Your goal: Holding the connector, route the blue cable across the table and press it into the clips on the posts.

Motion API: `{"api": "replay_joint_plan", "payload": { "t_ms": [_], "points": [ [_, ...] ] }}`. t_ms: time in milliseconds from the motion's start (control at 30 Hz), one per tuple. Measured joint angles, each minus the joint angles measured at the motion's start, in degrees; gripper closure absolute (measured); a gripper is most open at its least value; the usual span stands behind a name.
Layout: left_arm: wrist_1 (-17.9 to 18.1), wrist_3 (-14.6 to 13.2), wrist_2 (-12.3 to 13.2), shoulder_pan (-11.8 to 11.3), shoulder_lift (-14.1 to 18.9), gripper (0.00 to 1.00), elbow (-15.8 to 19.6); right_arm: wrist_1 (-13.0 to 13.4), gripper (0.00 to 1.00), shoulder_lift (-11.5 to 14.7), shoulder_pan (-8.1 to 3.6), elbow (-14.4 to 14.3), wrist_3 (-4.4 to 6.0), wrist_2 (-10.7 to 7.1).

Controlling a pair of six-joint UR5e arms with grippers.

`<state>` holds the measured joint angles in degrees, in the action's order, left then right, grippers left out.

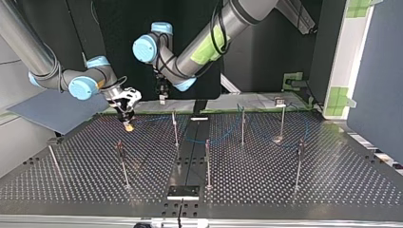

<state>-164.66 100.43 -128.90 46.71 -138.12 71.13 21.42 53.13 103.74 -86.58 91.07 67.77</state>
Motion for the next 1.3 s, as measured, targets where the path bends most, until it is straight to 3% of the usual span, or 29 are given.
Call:
{"api": "replay_joint_plan", "payload": {
  "t_ms": [167, 567, 1000, 1300],
  "points": [
    [-1.4, 0.2, -0.2, -0.3, -2.1, 0.00, -2.1, 0.0, 1.00, 0.0, 0.00, 0.0, 0.00, 0.00],
    [1.3, 1.0, -1.8, -0.3, -3.6, 0.00, -7.6, 0.0, 1.00, 0.0, -0.01, 0.0, 0.08, 0.00],
    [1.4, 2.0, -3.7, -0.6, -7.8, 0.00, -14.3, 0.0, 1.00, 0.0, 0.00, 0.0, 0.09, 0.00],
    [2.2, 2.2, -4.2, -1.3, -8.8, 0.00, -19.4, 0.1, 1.00, 0.0, 0.02, 0.0, 0.13, -0.02]
  ]
}}
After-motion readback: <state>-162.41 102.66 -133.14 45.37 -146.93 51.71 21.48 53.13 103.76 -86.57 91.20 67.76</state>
